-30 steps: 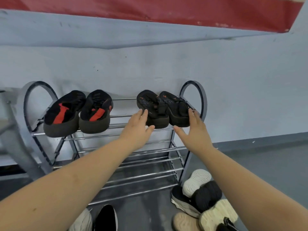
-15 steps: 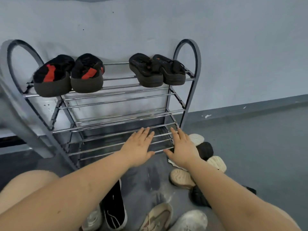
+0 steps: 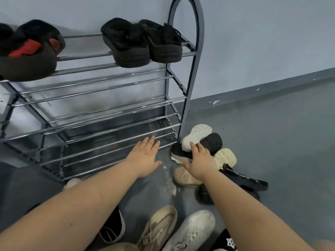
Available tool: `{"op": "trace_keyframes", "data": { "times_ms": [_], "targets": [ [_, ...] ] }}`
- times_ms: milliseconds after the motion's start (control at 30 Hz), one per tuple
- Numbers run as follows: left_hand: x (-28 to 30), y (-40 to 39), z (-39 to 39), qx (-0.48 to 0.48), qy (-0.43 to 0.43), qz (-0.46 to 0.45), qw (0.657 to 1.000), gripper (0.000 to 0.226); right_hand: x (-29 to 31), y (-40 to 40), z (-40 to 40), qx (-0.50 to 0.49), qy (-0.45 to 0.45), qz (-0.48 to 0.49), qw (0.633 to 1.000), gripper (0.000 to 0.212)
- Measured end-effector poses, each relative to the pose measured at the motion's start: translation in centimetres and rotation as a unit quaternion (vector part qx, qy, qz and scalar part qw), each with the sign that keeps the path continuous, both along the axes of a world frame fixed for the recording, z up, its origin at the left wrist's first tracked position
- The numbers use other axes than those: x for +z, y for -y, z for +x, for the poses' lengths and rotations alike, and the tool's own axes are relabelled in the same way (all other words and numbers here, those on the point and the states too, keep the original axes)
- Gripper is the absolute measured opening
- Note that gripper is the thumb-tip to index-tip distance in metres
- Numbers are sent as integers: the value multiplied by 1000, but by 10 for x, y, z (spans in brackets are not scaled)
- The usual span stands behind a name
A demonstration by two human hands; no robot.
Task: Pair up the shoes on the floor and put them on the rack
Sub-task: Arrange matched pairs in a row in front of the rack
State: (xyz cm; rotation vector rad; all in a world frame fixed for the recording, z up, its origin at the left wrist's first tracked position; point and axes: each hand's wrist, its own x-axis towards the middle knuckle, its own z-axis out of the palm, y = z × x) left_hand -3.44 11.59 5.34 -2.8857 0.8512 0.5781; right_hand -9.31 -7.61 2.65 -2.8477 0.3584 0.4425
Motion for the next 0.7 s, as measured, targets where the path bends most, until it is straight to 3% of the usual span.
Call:
{"op": "trace_keyframes", "data": {
  "times_ms": [400,700],
  "targets": [
    [-75,50,48,-9,-87,7,996,71,-61,59,62,-62,-63,0,996,81],
    [-127,96,86,-23,-132,-6,991,65,-109,95,95,-11,-88,-24,996,69]
  ]
}}
